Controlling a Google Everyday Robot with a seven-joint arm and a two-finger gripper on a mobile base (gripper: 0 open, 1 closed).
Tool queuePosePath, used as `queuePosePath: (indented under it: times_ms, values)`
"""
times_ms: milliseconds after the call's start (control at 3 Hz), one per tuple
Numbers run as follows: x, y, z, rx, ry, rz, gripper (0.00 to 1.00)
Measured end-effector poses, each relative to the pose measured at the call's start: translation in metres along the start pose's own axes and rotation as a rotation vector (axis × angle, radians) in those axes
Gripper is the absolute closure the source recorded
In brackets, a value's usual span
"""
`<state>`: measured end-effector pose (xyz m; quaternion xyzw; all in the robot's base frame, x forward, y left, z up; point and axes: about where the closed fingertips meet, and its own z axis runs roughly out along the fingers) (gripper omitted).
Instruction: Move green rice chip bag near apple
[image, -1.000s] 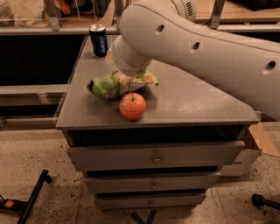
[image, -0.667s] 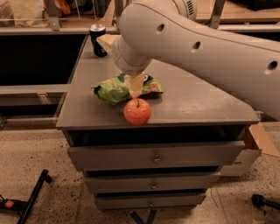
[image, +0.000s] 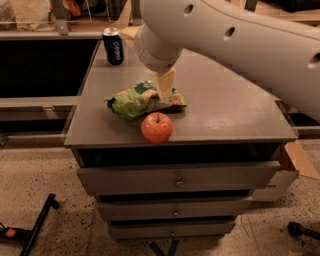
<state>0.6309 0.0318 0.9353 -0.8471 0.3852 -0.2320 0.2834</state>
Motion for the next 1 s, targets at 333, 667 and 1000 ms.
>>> queuePosePath:
  times_ms: [333,667,1000]
  values:
    - [0.061,-0.019,-0.016,-0.058,0.121,-0.055,0.0]
    - [0.086,-0.032,-0.047,-0.055,0.164,-0.026,0.0]
    - [0.086,-0.032,-0.047,-0.055,0.164,-0.026,0.0]
